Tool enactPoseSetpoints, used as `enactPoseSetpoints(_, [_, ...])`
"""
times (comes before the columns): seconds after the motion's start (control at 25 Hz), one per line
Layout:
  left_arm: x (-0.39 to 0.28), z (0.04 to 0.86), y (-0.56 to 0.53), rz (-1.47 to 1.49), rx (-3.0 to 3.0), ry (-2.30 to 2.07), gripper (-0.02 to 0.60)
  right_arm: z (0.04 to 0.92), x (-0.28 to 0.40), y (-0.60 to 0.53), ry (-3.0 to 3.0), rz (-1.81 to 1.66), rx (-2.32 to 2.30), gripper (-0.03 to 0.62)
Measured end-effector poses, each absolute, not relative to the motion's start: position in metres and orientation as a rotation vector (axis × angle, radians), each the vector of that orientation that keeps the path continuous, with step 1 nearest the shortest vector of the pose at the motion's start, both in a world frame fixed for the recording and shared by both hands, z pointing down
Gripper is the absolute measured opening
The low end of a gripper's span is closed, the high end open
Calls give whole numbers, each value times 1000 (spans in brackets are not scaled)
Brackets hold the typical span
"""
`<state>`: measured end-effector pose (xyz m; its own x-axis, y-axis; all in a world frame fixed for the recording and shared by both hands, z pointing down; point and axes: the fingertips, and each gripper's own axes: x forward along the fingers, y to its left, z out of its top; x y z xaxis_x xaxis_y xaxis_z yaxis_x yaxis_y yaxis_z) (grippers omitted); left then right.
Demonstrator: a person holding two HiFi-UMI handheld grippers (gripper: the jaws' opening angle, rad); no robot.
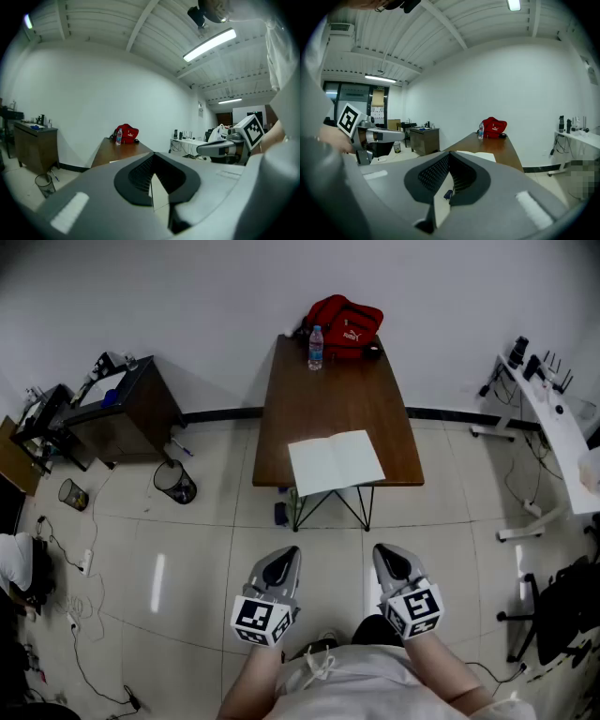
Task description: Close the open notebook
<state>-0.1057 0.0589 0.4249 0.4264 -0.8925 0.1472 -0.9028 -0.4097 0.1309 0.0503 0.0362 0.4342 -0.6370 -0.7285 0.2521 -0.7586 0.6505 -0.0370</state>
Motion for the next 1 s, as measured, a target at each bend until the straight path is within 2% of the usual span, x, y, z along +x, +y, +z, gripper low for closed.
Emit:
enactPoseSetpoints(0.32, [-118,453,25,135,2421,-1582,6,452,39,-5,-2646,252,1171,2])
enactPoseSetpoints(0.64, [-119,488,-60,198,2301,-1631,6,470,38,-97,-2679,289,1053,2])
enactPoseSetpoints(0.84, [-132,526,-118,47,2066,-1613,6,483,34,-167,-2676,316,916,2])
enactPoseSetpoints(0.96, [-141,556,-144,61,1918,-1635,9,491,28,-201,-2679,325,817,2])
enactPoseSetpoints(1.0, [-141,567,-151,67,1872,-1637,73,494,26,-212,-2677,329,782,2])
